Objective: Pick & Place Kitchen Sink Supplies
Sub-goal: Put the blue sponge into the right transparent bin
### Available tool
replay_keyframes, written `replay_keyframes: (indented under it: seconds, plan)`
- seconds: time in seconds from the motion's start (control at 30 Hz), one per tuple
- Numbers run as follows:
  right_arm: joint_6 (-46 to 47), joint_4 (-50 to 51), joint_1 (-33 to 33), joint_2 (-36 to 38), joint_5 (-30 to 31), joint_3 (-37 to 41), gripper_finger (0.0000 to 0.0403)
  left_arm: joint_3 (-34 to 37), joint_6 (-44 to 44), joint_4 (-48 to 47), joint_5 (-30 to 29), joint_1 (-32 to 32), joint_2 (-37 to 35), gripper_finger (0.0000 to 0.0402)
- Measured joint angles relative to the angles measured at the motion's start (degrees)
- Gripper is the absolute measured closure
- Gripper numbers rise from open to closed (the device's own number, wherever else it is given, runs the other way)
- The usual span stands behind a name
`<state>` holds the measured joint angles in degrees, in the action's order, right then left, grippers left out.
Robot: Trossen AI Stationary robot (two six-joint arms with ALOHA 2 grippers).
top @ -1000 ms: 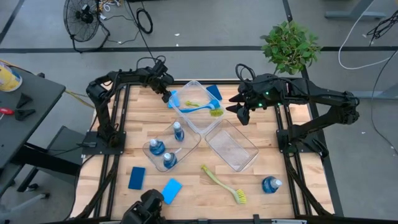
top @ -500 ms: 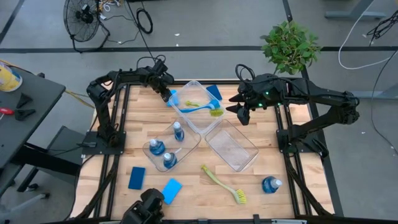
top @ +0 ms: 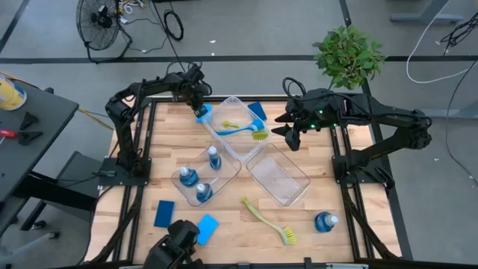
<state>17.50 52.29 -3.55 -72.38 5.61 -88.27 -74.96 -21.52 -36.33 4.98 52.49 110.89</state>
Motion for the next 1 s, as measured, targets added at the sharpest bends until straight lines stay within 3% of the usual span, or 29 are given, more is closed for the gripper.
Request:
replay_keyframes:
  seconds: [0.43, 0.7, 1.0]
  plan:
    - [0.22, 0.02, 0.01, 0.0, -0.02, 0.0, 0.0195, -18.07, -3.21, -19.14, -8.02, 0.0, -0.11, 0.0398]
    - [1.73, 0.0, 0.0, 0.0, 1.6, 0.0, 0.0195, -36.54, -3.17, -25.68, -7.48, -1.08, -0.22, 0.0399]
    - [3.06, -3.76, -0.35, 0.01, 9.86, 0.0, 0.0195, -55.69, -3.51, -24.3, -0.37, -7.83, -0.33, 0.0399]
